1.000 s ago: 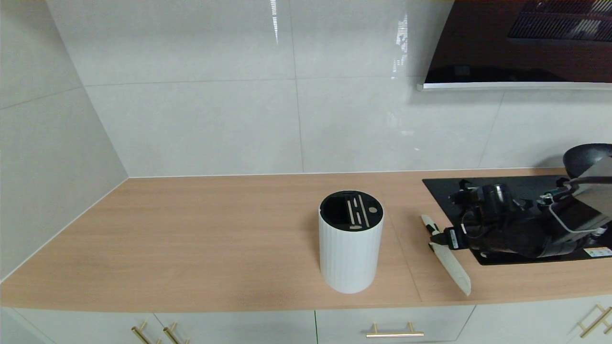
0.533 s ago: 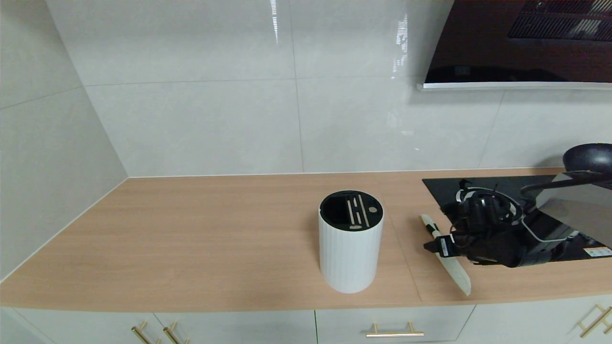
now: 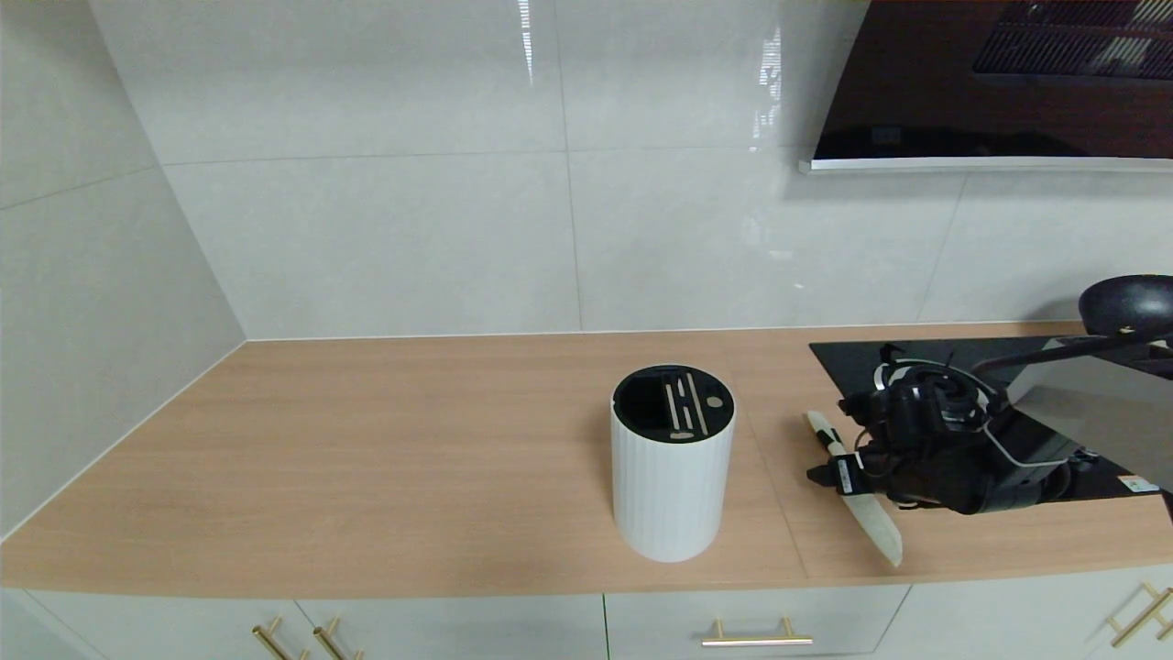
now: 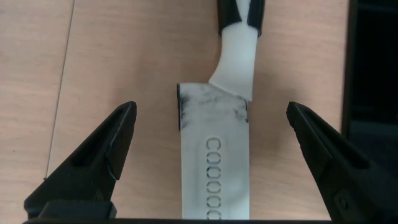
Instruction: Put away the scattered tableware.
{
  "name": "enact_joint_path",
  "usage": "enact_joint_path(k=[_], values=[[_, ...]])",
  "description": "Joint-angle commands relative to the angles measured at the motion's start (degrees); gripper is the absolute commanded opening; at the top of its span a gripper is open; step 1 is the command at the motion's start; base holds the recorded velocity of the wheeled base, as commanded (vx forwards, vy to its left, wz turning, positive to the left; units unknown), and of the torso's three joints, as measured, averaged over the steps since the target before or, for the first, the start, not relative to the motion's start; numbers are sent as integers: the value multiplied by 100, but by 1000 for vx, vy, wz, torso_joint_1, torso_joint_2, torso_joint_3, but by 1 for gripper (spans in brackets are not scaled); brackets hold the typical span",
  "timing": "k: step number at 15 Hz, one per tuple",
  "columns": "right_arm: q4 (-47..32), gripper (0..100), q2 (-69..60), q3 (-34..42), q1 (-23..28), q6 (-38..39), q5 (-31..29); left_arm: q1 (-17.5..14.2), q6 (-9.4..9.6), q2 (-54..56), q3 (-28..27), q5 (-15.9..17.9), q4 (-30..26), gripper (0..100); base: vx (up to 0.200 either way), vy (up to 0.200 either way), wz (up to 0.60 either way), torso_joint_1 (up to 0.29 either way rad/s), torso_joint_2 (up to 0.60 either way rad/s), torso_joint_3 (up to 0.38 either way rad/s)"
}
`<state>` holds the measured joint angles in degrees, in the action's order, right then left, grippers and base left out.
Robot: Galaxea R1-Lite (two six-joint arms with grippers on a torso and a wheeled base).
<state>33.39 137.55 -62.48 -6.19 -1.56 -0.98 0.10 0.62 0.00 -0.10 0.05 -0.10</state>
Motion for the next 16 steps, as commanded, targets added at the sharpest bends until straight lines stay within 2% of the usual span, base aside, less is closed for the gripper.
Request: enact_joint_path(k=[1, 14, 15, 16], values=[[1, 100, 27, -28, -40, -2, 1, -1, -1, -9, 1, -5, 1, 100, 0, 0, 0, 0, 0, 0], [1, 100, 167, -142, -22, -20, -236, -1, -1, -9, 1, -5, 1, 100, 0, 0, 0, 0, 0, 0], [1, 0, 176, -142, -14, -29, -236, -1, -1, -9, 1, 4, 1, 100, 0, 0, 0, 0, 0, 0], [1, 0, 194, -142, -22, -37, -245, -1, -1, -9, 1, -5, 1, 100, 0, 0, 0, 0, 0, 0]])
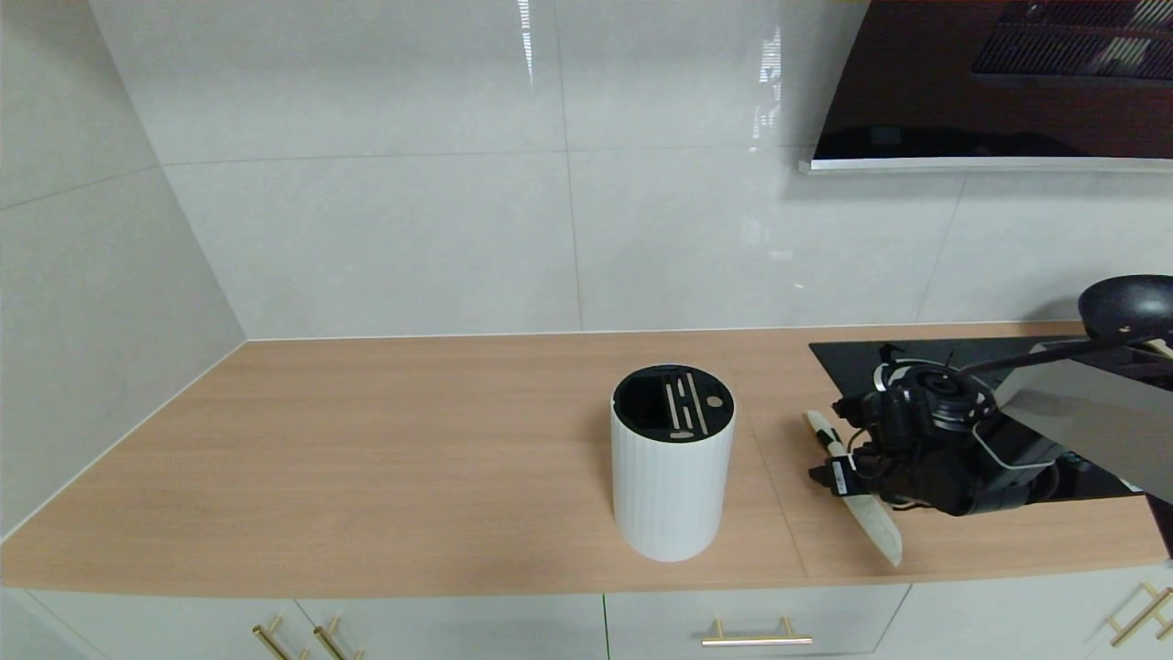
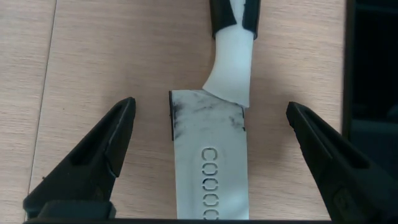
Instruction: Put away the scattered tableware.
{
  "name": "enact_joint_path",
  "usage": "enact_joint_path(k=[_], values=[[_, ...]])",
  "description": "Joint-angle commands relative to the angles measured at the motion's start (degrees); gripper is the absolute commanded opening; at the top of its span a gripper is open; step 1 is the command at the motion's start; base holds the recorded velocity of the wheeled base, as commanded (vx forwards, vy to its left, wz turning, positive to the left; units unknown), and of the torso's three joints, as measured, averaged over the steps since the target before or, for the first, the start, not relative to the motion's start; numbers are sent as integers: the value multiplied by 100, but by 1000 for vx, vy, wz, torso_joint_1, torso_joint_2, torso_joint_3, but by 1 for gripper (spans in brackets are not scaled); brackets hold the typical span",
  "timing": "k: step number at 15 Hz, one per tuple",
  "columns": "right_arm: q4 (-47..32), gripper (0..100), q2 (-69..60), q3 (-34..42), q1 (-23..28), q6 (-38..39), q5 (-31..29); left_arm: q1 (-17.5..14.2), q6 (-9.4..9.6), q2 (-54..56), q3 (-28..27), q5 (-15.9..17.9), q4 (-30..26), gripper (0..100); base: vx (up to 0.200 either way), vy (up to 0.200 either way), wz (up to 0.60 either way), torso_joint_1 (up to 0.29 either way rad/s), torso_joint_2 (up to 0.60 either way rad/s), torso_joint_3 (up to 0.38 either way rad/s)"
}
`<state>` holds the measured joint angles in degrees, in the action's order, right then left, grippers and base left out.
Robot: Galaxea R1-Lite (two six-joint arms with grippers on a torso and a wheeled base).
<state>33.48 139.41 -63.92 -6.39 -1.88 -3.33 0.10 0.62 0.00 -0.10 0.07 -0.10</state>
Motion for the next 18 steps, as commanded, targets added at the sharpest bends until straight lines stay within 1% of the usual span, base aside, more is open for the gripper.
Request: enact_joint_path(k=[1, 9, 12, 15, 16, 18], values=[[-8, 0, 42, 2, -3, -6, -10, -1, -1, -9, 1, -7, 1, 100, 0, 0, 0, 0, 0, 0], [-8, 0, 121, -7, -12, -76, -133, -1, -1, -9, 1, -7, 1, 100, 0, 0, 0, 0, 0, 0], [1, 0, -116, 46, -12, -67, -238, -1, -1, -9, 1, -7, 1, 100, 0, 0, 0, 0, 0, 0], [1, 0, -1426, 556, -12, 47, -177, -1, -1, -9, 1, 1, 1, 100, 0, 0, 0, 0, 0, 0], [-8, 0, -2146, 740, -20, 82, -133, -1, -1, -9, 1, 1, 1, 100, 0, 0, 0, 0, 0, 0], [-113, 0, -3034, 872, -117, 91, -133, -1, -1, -9, 1, 1, 1, 100, 0, 0, 0, 0, 0, 0]])
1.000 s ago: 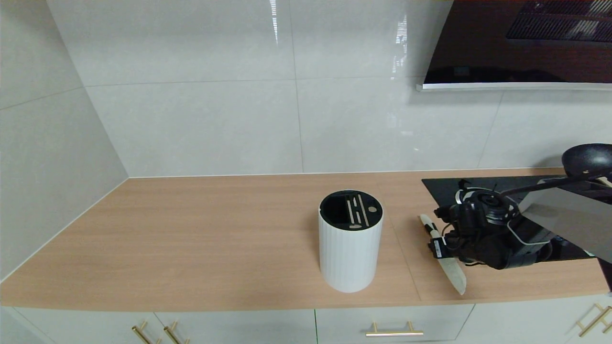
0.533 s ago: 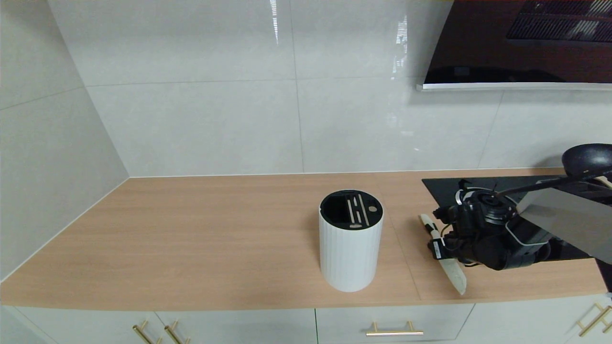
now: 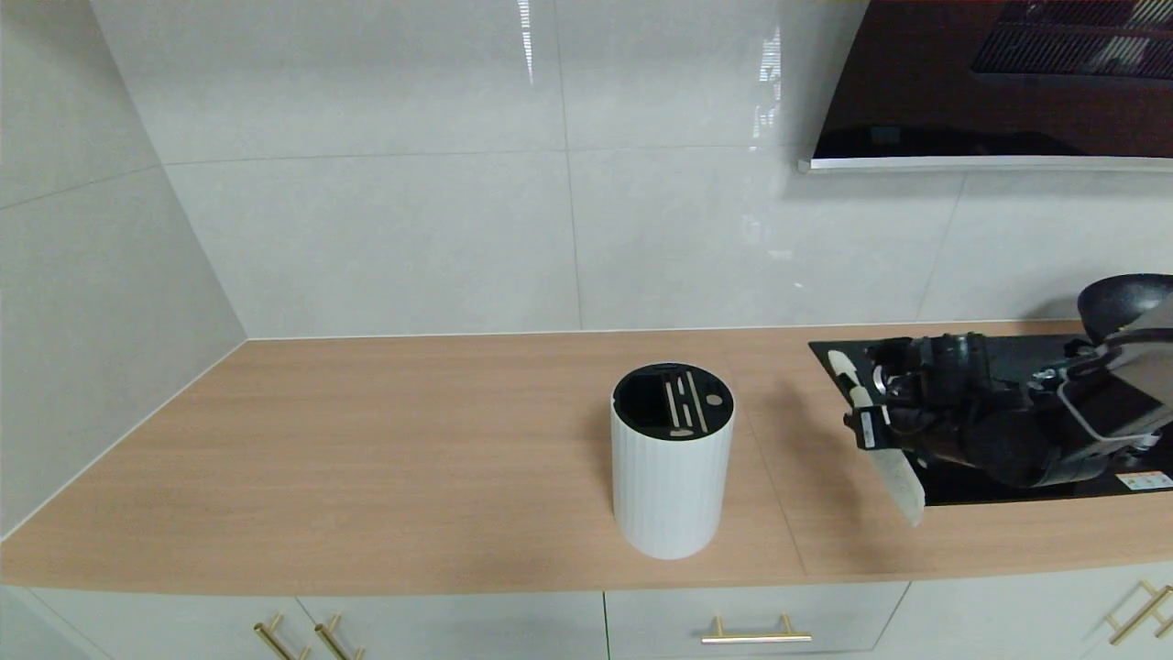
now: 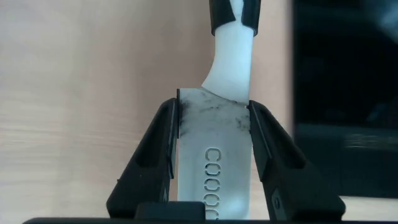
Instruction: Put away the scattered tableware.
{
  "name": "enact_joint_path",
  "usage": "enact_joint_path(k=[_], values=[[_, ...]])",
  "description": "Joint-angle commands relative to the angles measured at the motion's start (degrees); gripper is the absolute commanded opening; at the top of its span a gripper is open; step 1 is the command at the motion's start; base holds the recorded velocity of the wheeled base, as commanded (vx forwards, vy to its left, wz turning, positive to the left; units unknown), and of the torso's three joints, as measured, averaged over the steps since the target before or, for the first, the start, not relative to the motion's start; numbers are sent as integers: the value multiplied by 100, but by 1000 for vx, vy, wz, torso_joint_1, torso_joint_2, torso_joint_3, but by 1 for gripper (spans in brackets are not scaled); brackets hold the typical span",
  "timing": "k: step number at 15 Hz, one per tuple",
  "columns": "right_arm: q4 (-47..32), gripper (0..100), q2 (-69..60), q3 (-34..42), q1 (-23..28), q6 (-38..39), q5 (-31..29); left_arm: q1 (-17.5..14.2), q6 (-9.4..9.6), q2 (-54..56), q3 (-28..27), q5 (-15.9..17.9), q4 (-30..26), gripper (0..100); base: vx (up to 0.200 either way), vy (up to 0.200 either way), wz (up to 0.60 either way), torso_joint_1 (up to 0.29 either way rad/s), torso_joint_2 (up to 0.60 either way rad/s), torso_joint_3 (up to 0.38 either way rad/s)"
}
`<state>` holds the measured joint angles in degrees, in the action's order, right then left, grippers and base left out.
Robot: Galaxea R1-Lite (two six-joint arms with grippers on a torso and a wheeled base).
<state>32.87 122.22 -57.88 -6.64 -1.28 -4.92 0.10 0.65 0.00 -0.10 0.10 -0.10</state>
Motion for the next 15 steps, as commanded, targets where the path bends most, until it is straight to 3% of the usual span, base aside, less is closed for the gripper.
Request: enact_joint_path(k=[1, 6, 7, 9, 10, 11, 13, 14, 15], values=[[-202, 0, -1755, 304, -215, 40, 18, -1, -3, -9, 1, -1, 1, 100, 0, 0, 0, 0, 0, 0], [-764, 0, -3099, 233, -1225, 269, -35, -1, -3, -9, -25, -10, 19, 100, 0, 0, 0, 0, 0, 0], [-773, 0, -3284, 225, -1427, 269, -96, 8, -82, -53, -359, 87, -8, 100, 0, 0, 0, 0, 0, 0], [-773, 0, -3486, 242, -1770, 269, -158, 184, -381, -914, -1581, 693, -245, 100, 0, 0, 0, 0, 0, 0], [-773, 0, -3539, 286, -2025, 277, -202, 236, -522, -1819, -2390, 1212, -368, 100, 0, 0, 0, 0, 0, 0], [-773, 0, -3530, 330, -2201, 277, -316, 254, -539, -2769, -2917, 1695, -368, 100, 0, 0, 0, 0, 0, 0], [-773, 0, -3504, 418, -2561, 392, -501, 271, -548, -4412, -3638, 2240, -342, 100, 0, 0, 0, 0, 0, 0], [-773, 0, -3495, 436, -2825, 506, -518, 509, -583, -5273, -3954, 2319, -263, 100, 0, 0, 0, 0, 0, 0], [-764, 0, -3442, 453, -3080, 699, -527, 1036, -741, -6100, -4104, 2319, 45, 100, 0, 0, 0, 0, 0, 0]])
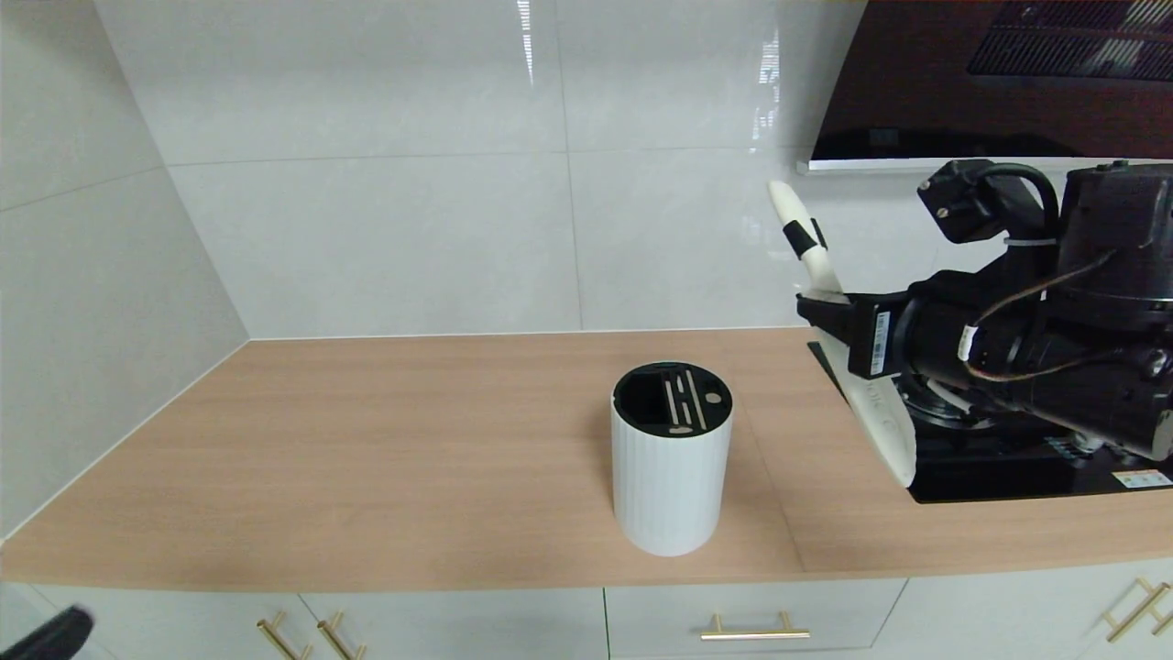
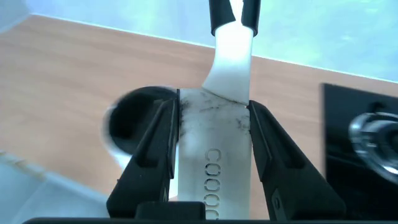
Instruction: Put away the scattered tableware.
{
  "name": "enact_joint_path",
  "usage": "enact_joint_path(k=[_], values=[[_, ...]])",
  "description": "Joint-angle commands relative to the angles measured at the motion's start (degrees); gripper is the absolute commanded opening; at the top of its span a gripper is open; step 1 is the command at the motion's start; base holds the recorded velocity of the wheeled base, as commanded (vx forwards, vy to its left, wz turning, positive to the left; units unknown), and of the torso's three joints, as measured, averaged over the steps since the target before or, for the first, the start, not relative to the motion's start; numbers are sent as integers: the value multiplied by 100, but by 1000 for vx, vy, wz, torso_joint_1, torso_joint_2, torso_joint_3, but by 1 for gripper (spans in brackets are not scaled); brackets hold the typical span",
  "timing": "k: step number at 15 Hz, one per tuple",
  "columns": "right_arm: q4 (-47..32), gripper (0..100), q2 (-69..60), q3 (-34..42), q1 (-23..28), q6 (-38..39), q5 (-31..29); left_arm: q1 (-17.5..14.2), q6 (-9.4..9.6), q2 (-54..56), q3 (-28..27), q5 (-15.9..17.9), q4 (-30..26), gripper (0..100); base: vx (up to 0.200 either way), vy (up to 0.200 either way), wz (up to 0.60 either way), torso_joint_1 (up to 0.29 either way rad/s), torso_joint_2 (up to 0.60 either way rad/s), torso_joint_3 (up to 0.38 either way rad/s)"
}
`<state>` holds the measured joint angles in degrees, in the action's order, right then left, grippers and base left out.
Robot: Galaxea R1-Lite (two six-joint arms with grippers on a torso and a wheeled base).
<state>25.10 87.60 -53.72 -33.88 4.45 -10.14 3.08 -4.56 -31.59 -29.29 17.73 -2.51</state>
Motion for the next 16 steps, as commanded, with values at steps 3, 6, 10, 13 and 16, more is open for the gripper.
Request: enact_joint_path(k=[3, 6, 10, 13, 16], values=[[12, 0, 126, 20, -989, 408, -269, 1854, -1618, -4866, -1105, 548, 3152, 100, 0, 0, 0, 0, 0, 0], [39, 0, 416, 11, -1437, 601, -621, 2363, -2568, -6246, -1158, 601, 5252, 100, 0, 0, 0, 0, 0, 0], [65, 0, 644, 20, -1666, 821, -621, 2469, -3174, -6747, -1905, 1172, 5217, 100, 0, 0, 0, 0, 0, 0], [74, 0, 714, -7, -1780, 856, -629, 2548, -3253, -6940, -2010, 1093, 5164, 100, 0, 0, 0, 0, 0, 0], [74, 0, 714, 29, -1965, 856, -911, 2697, -3288, -7283, -2168, 811, 5278, 100, 0, 0, 0, 0, 0, 0]])
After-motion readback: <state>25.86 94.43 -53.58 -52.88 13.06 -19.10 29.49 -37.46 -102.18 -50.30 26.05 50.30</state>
